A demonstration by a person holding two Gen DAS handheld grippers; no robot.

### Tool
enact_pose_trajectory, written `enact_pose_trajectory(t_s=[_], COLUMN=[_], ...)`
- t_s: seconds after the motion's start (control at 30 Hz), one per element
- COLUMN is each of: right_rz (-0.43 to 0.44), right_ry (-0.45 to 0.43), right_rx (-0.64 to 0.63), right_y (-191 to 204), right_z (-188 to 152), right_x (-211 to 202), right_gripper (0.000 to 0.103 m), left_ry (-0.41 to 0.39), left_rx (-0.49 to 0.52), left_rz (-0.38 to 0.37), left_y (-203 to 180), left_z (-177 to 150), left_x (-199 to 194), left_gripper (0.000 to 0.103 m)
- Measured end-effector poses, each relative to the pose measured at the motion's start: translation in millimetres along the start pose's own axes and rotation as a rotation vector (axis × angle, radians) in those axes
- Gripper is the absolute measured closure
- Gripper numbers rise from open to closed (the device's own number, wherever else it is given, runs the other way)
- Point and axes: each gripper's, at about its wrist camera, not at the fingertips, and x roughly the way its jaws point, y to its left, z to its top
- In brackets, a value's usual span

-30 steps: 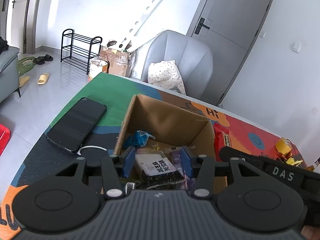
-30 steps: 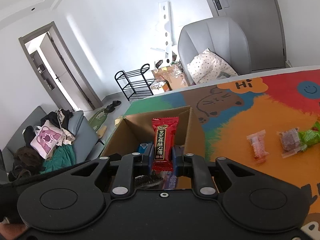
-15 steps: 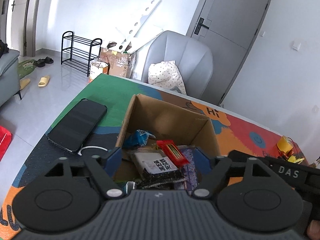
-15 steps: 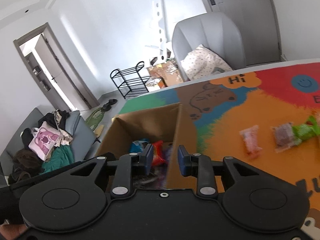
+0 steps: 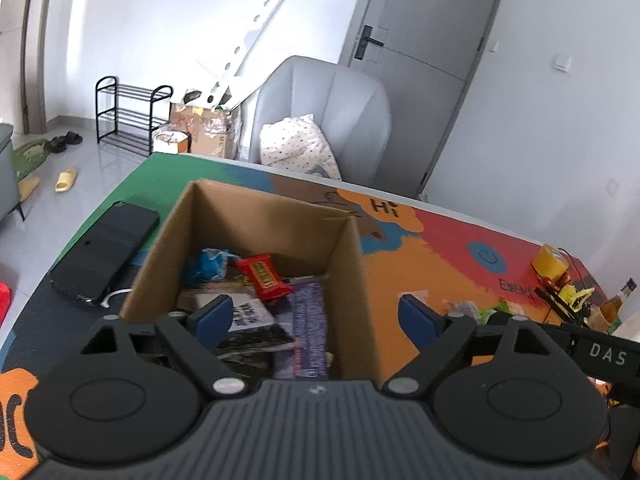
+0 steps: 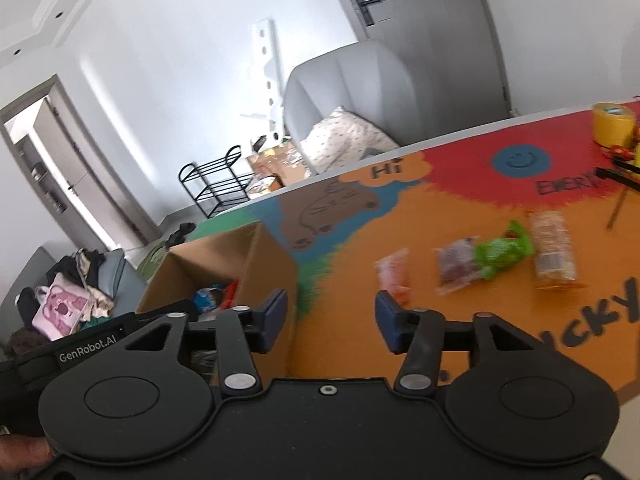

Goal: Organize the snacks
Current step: 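Withdraw both open tools from the box toward the remaining snacks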

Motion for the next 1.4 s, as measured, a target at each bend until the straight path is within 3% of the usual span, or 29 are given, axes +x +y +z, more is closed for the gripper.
enact_pose_trajectory(t_s=[0.27, 0.57, 1.13, 1.4], right_rz=[-0.038, -0.079, -0.124, -0.128], right_ry=[-0.028, -0.050, -0.040, -0.017], right_rx=[0.021, 0.070, 0.148, 0.170], right_y=[-27.2, -60.5, -119.0, -137.8], right_z=[-2.2, -3.7, -6.6, -0.5], right_x=[-17.2, -31.8, -23.5, -0.4], right_gripper=[0.028, 0.016, 0.017, 0.028], left_ry=[0.012, 0.031, 0.081, 0.070], left_rx=[0.055, 0.096, 0.130, 0.140], left_rz=[-0.038, -0.075, -0.102, -0.063], left_y=[-33.1, -67.7, -109.4, -118.4], left_z=[-5.0, -9.9, -20.8, -20.7], left_x=[3.0, 14.0, 55.0, 83.0], left_gripper=[0.011, 0.011, 0.011, 0.013])
